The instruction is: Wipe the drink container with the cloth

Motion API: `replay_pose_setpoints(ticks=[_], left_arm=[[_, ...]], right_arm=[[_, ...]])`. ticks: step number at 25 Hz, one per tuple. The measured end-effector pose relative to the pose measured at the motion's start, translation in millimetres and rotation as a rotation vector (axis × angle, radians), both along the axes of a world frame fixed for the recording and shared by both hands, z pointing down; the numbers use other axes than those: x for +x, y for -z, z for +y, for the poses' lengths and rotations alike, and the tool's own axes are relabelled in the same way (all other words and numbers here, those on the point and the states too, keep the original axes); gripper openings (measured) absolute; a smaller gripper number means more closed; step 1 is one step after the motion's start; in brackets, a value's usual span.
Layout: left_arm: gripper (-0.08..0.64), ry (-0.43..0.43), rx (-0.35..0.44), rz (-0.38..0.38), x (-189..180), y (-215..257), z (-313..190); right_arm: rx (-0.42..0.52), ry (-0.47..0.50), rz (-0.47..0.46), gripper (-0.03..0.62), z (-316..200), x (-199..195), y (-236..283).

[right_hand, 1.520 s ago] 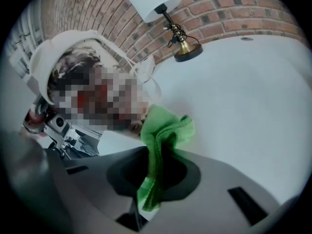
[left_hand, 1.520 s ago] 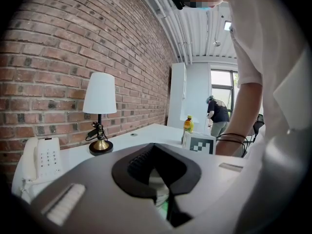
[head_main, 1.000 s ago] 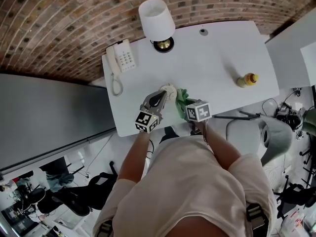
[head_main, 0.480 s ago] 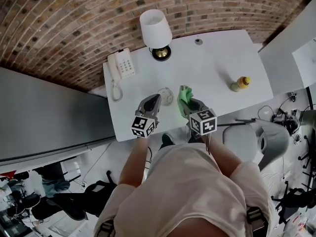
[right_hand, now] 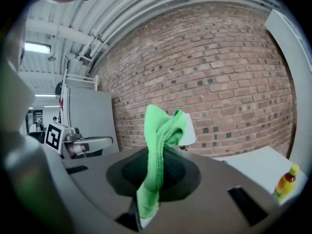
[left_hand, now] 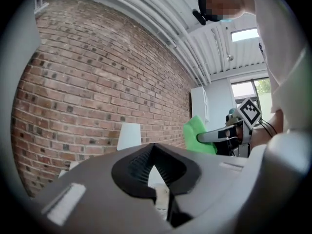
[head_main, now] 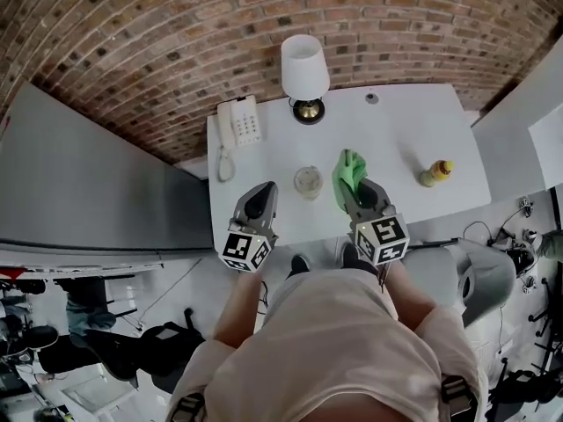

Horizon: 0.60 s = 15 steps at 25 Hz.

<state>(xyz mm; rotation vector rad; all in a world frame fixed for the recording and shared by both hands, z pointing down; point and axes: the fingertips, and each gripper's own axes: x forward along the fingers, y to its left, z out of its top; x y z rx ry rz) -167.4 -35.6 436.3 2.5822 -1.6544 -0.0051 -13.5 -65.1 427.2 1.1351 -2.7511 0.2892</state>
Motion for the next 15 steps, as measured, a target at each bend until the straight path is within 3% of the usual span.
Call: replay_pose_setpoints(ticks=[7, 15], left_arm=[[0.008, 0.152, 0.071, -0.037, -26, 31, 31], [0.008, 0.184, 0.066, -0.005, -32, 29, 54]], right_arm=[[0.045, 0.01, -0.069, 0.043, 16, -4, 33], [0.074, 0.049, -0.073, 0.043, 30, -20, 45]])
